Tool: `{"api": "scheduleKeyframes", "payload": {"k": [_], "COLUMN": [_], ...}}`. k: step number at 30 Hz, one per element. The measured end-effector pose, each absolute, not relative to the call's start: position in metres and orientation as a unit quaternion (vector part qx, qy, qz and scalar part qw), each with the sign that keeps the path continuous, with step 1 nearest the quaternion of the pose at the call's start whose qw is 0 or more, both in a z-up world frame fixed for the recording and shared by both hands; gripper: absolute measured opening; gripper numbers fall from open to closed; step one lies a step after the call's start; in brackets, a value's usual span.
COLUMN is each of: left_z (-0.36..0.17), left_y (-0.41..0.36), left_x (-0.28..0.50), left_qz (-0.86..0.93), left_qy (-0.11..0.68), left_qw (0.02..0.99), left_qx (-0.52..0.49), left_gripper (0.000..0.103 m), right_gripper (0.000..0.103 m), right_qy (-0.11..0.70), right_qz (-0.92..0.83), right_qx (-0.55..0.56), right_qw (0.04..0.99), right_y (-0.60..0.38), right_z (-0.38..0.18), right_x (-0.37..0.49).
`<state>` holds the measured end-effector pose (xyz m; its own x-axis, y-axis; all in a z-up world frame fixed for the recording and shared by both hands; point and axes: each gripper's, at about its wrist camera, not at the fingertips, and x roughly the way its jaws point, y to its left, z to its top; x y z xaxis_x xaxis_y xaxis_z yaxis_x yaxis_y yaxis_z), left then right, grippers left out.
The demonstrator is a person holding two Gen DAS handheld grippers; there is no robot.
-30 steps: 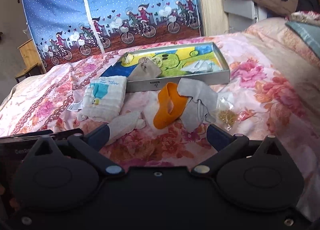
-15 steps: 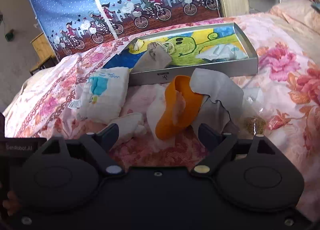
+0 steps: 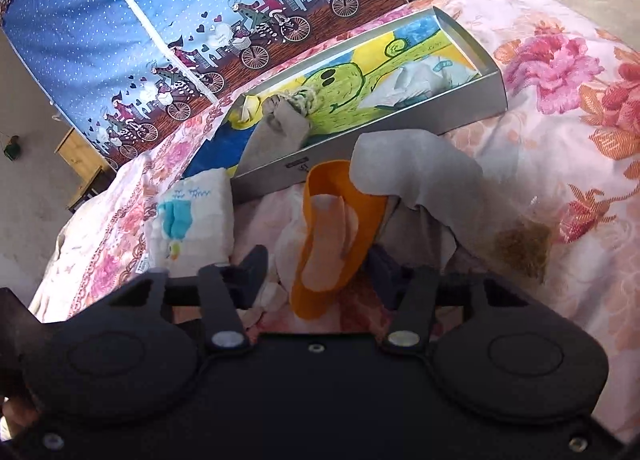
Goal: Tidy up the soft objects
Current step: 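Grasp the orange silicone strap with the right gripper while the left gripper grasps a white tissue, then lift the orange strap with the right gripper while the left gripper carries the tissue toward the tray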
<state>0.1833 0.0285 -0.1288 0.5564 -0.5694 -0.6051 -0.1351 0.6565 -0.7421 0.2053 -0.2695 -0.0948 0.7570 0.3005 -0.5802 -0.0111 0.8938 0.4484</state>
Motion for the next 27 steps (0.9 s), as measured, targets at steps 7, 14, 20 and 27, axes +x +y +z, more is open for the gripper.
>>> {"api": "scheduleKeyframes", "payload": {"k": [7,14,20,27], "left_z": [-0.125,-0.112,-0.109,-0.084], "left_y": [0.023,0.009,-0.001,-0.019], "left_x": [0.181,0.180,0.185,0.163], "left_qz": [-0.148,-0.174,-0.184,-0.187], "left_qy": [0.439,0.405,0.390,0.322], "left_qw": [0.807,0.840,0.855,0.913], "left_qx": [-0.366,-0.317,-0.288,-0.166], "left_gripper": [0.022,0.019,0.019,0.015], "right_gripper": [0.023,0.014,0.010,0.005], "right_qy": [0.340,0.337,0.332,0.301], "right_qz": [0.074,0.072,0.074,0.088], "right_qx": [0.194,0.175,0.159,0.072], "right_qw": [0.917,0.922,0.927,0.947], "right_y": [-0.269,-0.264,-0.262,-0.246], "right_z": [-0.095,-0.092,-0.090,-0.077], "right_x": [0.204,0.202,0.199,0.188]}}
